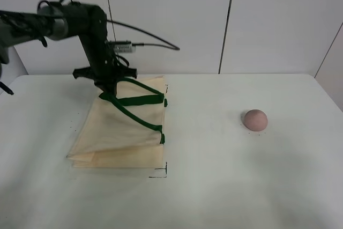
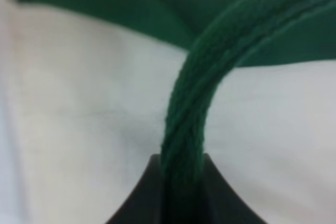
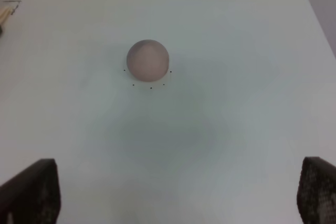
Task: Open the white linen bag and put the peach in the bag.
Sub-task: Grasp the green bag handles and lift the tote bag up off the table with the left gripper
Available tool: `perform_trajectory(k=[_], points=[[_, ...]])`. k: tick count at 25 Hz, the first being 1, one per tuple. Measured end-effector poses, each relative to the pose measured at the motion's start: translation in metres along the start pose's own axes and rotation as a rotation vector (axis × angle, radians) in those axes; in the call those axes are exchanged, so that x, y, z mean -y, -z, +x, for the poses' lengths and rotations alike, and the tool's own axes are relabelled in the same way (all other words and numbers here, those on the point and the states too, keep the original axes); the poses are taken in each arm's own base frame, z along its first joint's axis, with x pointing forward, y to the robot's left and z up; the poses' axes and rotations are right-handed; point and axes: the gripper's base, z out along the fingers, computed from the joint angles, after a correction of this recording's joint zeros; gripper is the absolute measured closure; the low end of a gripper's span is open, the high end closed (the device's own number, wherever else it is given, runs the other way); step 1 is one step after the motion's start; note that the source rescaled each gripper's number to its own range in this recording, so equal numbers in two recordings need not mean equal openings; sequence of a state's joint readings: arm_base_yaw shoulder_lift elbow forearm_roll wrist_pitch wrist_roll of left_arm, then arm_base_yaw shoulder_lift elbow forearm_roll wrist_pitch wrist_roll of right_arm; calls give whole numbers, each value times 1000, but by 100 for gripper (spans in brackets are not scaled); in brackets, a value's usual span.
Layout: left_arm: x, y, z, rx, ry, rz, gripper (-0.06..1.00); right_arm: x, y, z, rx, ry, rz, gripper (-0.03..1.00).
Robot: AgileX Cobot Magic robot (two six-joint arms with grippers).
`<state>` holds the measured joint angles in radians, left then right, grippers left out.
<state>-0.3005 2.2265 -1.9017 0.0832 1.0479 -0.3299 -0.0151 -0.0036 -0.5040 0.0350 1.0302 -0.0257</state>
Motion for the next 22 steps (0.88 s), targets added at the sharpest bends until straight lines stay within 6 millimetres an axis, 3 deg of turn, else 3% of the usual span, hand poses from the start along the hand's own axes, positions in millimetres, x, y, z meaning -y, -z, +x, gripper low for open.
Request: perform_trajectory(k=[1, 5, 6, 7, 12, 15, 18, 20, 21, 22], points=[[-2, 41, -5, 55, -31, 14, 94, 0, 0, 0, 0, 0, 0, -3], [-6, 115, -10, 208, -84, 55, 94, 0, 0, 0, 0, 0, 0, -3], [-7, 128, -9, 240, -90, 70, 94, 0, 0, 0, 1, 0, 0, -3], [-7, 128, -9, 240, -90, 70, 94, 0, 0, 0, 1, 0, 0, -3], [-13, 185, 6, 357, -119, 122, 94, 0, 0, 0, 1, 0, 0, -3], [-16, 203, 12, 396, -126, 130, 94, 0, -3, -2, -21, -1, 0, -3], [-17, 207, 14, 405, -128, 131, 94, 1, -16, -12, -88, -4, 1, -3], [-17, 207, 14, 405, -128, 131, 94, 1, -33, -28, -148, -8, 1, -3], [-17, 207, 14, 405, -128, 131, 94, 2, -55, -46, -209, -13, -1, -3], [-17, 207, 14, 405, -128, 131, 94, 2, -55, -46, -209, -13, -1, -3]])
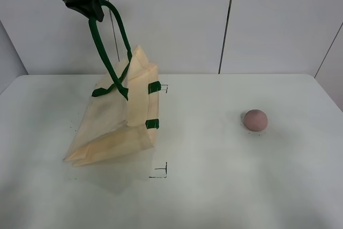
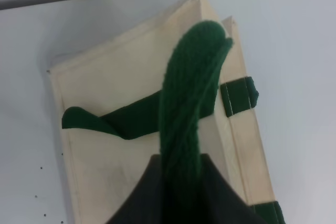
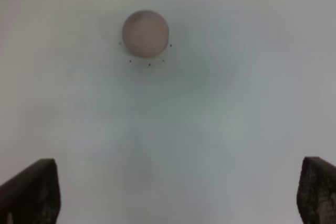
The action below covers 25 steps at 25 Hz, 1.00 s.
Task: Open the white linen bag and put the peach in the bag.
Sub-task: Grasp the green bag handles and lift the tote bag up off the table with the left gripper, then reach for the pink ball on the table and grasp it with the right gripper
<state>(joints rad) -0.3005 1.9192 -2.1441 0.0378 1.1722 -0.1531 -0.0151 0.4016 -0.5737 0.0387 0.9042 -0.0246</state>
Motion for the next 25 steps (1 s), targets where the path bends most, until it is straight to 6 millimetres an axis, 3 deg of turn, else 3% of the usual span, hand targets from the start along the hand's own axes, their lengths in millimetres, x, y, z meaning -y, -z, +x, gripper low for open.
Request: perform_trajectory(k=[5, 7, 9, 13, 15, 19, 25], points=[[0, 10, 0, 20, 1, 3, 94, 1, -79, -59, -224, -14, -18, -3], [0, 14, 0, 27, 1, 5, 94, 2, -119, -83, -301, -13, -21, -3], [-1, 16, 0, 33, 1, 6, 94, 3, -172, -100, -404, -10, -21, -3], [0, 16, 0, 32, 5, 8, 94, 5, -254, -126, -488, 2, -31, -3], [0, 16, 0, 32, 9, 9, 94, 1, -292, -126, -549, 22, -44, -3], [0, 16, 0, 32, 10, 9, 94, -18, -339, -120, -624, 74, -78, -3], [0, 16, 0, 32, 11, 9, 94, -32, -374, -94, -698, 109, -93, -3]])
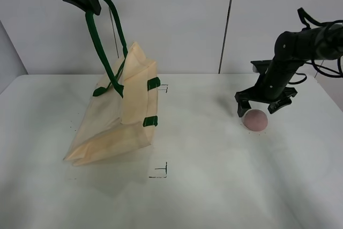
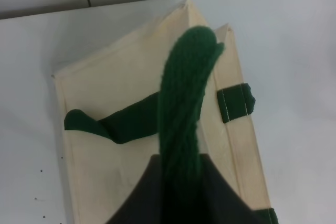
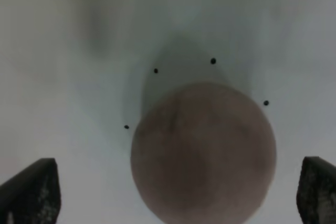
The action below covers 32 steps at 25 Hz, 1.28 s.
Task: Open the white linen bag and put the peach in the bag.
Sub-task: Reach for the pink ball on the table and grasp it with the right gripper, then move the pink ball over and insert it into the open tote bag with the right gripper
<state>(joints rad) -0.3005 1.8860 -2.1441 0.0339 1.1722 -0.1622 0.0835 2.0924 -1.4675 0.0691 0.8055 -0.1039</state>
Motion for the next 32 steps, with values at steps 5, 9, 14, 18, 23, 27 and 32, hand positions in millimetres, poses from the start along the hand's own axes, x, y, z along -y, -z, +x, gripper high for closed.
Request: perform_trajectory(k=[5, 9, 14, 18, 23, 27, 32], points=[[0, 0, 0, 0, 0, 0, 94, 5, -19, 3, -43, -14, 39, -3], [0, 0, 0, 0, 0, 0, 94, 6, -24, 1, -24, -16, 49, -3], [0, 0, 0, 0, 1, 0, 94, 6, -33, 3, -42, -20, 48, 26], [0, 0, 0, 0, -8, 0, 94, 5, -29, 1, -30, -29, 40, 88], [0, 0, 0, 0, -10, 0, 94, -2, 2, -5, 44, -24, -19, 97], [0, 4, 1, 2, -10, 0, 94, -18, 53, -12, 183, 14, -146, 97], [-1, 14, 3, 16, -9, 2, 94, -59, 103, -27, 297, 119, -315, 97]])
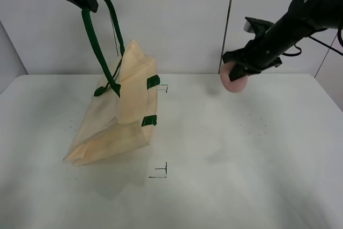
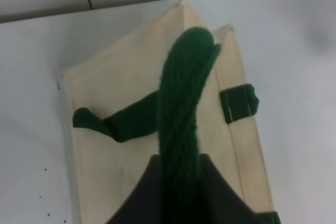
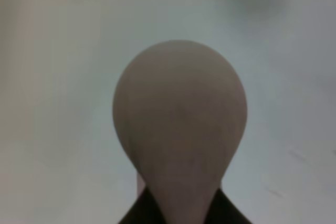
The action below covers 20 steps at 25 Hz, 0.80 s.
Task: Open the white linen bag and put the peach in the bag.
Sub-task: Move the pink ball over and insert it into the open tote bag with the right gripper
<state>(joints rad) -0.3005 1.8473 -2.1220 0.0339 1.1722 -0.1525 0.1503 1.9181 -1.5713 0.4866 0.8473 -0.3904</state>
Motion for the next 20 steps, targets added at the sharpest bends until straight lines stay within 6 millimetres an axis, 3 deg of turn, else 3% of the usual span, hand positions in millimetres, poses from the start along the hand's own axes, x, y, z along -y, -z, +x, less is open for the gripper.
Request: perform_trajectory(k=[5, 9, 15, 20], points=[[0, 0, 0, 1, 0, 0, 94, -69, 4, -32, 109, 126, -123, 97], [0, 0, 0, 1, 0, 0, 94, -111, -29, -34, 105, 191, -194, 97], [0, 0, 0, 1, 0, 0, 94, -135, -101, -17, 77, 183, -256, 97], [0, 0, 0, 1, 0, 0, 94, -148, -132, -7, 91, 165, -336, 97]])
